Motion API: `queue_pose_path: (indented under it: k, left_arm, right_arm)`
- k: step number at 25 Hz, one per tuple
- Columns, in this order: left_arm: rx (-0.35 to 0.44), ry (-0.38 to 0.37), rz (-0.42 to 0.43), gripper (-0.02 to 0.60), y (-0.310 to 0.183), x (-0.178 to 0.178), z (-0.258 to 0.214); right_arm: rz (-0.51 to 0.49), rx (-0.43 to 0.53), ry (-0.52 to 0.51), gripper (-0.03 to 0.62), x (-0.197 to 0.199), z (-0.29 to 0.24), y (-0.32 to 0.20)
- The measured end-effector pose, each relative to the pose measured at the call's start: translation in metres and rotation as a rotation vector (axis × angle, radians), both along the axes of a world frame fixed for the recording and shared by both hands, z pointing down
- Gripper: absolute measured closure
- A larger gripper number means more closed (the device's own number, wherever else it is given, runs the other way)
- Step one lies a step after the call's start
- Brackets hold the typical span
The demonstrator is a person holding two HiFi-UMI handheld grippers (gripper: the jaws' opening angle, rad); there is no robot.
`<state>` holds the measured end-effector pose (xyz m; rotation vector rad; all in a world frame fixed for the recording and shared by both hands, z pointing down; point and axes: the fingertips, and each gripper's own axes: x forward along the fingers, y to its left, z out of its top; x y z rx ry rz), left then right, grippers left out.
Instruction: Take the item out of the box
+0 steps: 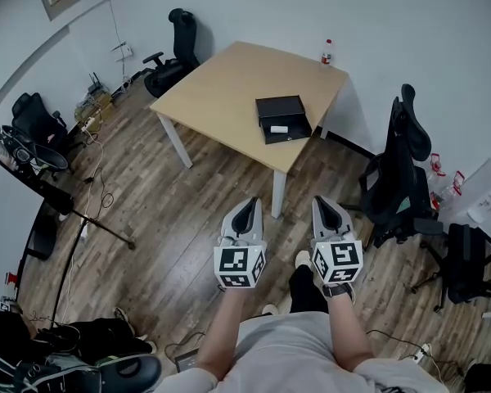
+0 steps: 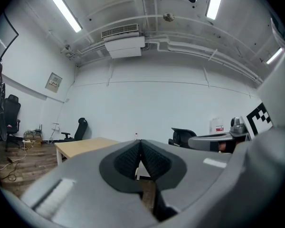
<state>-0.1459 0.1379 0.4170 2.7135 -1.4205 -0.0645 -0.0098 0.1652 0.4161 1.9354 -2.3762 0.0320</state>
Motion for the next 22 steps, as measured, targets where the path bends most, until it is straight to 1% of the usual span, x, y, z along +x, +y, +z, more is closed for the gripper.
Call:
queue_pose_path:
  k: [7,14,19,22]
  left_arm:
    - [0.011,-0.007,-0.005,0.574,-0.068,0.028,-0.002]
    - [0.06,-0.018,-0.013,0.572,-0.152,0.078,-0.028]
    - [0.049,-0.046,-0.011,0.572,-0.205,0.111,-0.026]
    - [0.052,-0.039,-0.012,0.574,-0.239,0.132,-0.028]
  right_arm:
    - [-0.028,0.01,-0.002,0.58,0.019,0.0,-0.07]
    - [-0.067,0.064,0.0,0.58,0.058,-0.026,-0.164]
    - [-0.092,0.07,-0.004,0.58,0.085,-0.033,-0.221]
    - [-0.098,0.071,0.002,0.58,0.105,-0.034,-0.254]
